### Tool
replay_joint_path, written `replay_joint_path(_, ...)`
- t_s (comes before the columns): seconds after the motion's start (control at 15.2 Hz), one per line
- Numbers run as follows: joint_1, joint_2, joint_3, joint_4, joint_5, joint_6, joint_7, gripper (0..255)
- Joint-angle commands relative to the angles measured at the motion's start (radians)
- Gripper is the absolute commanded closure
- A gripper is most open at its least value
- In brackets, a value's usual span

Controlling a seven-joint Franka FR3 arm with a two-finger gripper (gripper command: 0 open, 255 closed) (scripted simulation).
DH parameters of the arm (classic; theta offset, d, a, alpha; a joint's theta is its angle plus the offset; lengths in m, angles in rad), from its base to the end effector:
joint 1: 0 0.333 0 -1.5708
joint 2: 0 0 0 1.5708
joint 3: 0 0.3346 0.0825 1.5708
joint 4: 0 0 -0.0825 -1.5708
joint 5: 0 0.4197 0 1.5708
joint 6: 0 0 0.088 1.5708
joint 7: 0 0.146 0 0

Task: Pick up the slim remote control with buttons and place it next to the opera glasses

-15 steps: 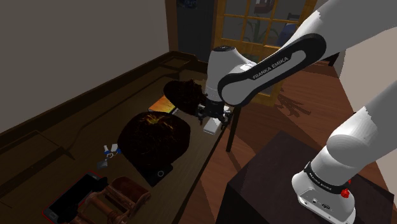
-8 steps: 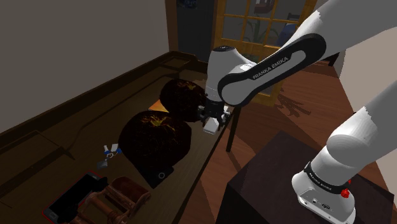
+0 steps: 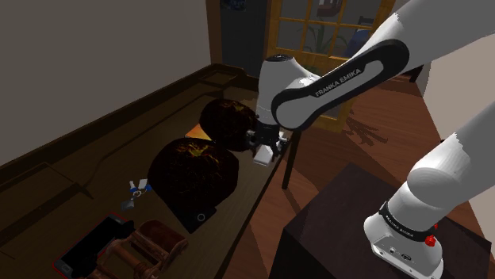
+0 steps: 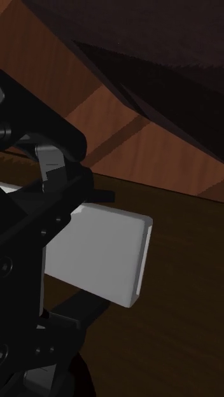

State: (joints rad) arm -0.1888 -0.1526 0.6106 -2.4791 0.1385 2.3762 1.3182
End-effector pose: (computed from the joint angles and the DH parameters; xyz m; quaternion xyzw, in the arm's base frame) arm 0.4449 0.1987 0.2937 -0.8776 0.4792 -0.0049 0.0134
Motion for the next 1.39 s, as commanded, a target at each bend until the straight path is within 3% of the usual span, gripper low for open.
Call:
replay_joint_path(0.0,0.003,-0.022,-0.006,0.008,0.013,-0.027,-0.011,255)
replay_joint_path(1.32,0.018,-0.177,-0.065,0.162,0.064,-0.325,-0.058,255)
